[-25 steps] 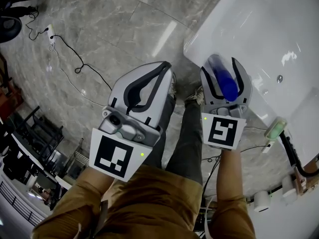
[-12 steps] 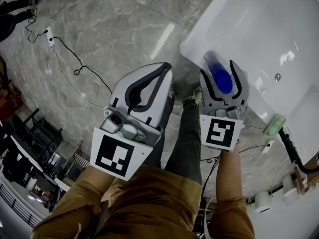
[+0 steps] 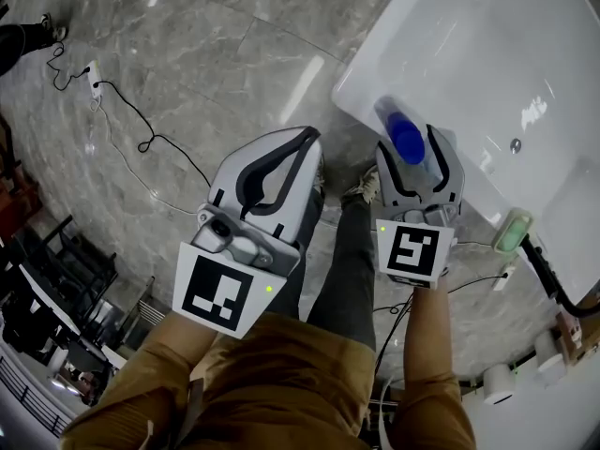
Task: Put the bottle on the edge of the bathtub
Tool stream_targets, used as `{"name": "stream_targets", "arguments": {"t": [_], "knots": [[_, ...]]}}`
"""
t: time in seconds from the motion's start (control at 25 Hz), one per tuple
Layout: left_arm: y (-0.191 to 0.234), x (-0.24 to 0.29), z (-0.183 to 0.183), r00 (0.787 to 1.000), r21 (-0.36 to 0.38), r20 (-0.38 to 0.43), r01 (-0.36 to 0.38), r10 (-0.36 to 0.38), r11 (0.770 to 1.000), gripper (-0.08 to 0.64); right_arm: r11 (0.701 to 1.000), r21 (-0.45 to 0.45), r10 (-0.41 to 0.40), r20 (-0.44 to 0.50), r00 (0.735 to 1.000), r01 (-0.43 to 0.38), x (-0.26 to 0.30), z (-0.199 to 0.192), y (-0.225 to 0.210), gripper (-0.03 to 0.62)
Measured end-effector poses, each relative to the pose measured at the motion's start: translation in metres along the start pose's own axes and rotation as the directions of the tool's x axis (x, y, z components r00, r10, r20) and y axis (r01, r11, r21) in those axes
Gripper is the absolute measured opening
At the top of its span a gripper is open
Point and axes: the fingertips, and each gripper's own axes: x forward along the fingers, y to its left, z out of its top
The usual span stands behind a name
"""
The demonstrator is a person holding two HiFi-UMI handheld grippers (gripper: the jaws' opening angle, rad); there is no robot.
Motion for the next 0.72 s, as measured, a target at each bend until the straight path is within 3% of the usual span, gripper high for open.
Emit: {"name": "stream_targets", "arguments": {"t": [0.32, 0.44, 0.56, 0.72], "knots": [[-0.011, -0.010, 0.016, 1.000, 0.019, 0.022, 0.020, -0.020, 1.000, 0.008, 0.999, -0.007, -0.037, -0.013, 0.999, 0.037, -0.025, 0.003, -0.006, 0.231], [-0.015, -0.013, 0.023, 0.999, 0.023, 0.035, 0.022, -0.023, 0.999, 0.008, 0.997, -0.011, -0.071, -0.022, 0.997, 0.071, -0.034, 0.004, -0.012, 0.164], [-0.018, -0.017, 0.027, 0.999, 0.028, 0.044, 0.025, -0.027, 0.999, 0.008, 0.993, 0.019, -0.113, -0.028, 0.993, 0.114, -0.042, 0.004, -0.022, 0.024], [-0.022, -0.019, 0.022, 0.998, 0.007, 0.054, 0.023, -0.023, 1.000, 0.008, 0.989, 0.074, -0.127, -0.054, 0.990, 0.130, -0.048, -0.005, -0.028, 0.005]]}}
